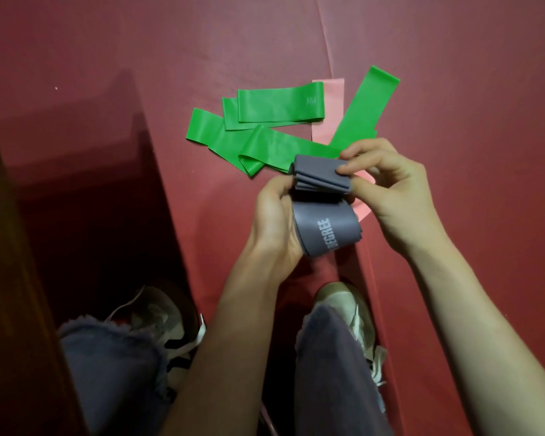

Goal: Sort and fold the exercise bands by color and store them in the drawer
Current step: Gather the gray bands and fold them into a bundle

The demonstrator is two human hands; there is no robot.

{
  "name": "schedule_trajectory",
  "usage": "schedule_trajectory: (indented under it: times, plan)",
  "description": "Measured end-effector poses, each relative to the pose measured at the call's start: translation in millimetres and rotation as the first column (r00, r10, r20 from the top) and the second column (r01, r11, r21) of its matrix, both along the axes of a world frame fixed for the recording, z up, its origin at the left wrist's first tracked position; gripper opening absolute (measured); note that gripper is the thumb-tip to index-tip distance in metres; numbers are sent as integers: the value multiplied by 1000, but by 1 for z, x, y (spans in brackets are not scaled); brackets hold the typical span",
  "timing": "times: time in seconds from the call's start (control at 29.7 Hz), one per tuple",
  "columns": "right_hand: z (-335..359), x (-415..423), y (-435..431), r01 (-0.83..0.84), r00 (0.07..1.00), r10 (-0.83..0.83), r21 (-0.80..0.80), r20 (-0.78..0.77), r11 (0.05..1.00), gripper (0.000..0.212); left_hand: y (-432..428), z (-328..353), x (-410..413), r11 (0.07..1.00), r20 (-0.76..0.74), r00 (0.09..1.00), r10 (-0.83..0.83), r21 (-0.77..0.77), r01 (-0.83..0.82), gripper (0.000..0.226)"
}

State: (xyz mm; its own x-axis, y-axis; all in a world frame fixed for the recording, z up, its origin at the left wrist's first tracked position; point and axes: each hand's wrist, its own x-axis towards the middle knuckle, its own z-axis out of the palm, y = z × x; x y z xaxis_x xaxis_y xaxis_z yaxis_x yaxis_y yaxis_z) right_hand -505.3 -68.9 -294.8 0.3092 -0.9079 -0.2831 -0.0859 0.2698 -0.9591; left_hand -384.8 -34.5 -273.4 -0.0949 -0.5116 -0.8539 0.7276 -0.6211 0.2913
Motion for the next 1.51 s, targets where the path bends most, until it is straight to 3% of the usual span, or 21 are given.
schedule_trajectory:
  times: [0.07,0.2,0.27,0.34,0.47,0.61,0.71,0.81,1.01,1.21,1.35,1.45,1.51]
  plan:
    - [1,-1,-3,0,1000,0,13,10,1000,26,1,2,2,999,-2,999,-44,-14,44,50]
    - [3,-2,-6,-56,997,53,56,53,997,20,-1,7,3,993,15,995,-100,-58,101,65]
    - [7,0,-6,-59,989,32,195,141,979,17,-2,7,1,989,52,990,-131,-63,134,64]
    - [7,1,-6,-12,990,-31,309,136,951,22,-1,2,0,982,111,978,-177,-50,183,64]
    - [9,4,-7,-19,995,-5,246,96,969,20,0,-2,3,960,143,951,-274,-17,279,81]
    - [11,6,-1,31,973,-104,334,205,942,22,-2,-2,8,949,117,947,-298,-72,307,69]
    - [13,8,-1,112,976,-178,416,123,902,24,2,-4,4,940,138,941,-310,-106,325,53]
    - [14,7,0,162,953,-265,488,150,857,31,3,-6,-1,937,176,933,-314,-102,335,50]
    - [13,8,7,49,968,-155,455,198,889,29,-2,-3,6,940,140,941,-308,-108,324,61]
    - [10,4,8,91,985,-145,418,97,904,39,5,-5,4,894,263,899,-351,-192,405,13]
    - [15,3,7,118,961,-229,517,157,848,51,6,-5,-1,891,320,901,-294,-249,379,23]
    - [18,1,4,97,909,-313,589,276,802,37,4,-5,-2,879,324,900,-290,-282,385,28]
    - [19,-3,3,91,951,-243,577,192,812,23,4,-5,-2,885,305,909,-284,-281,371,34]
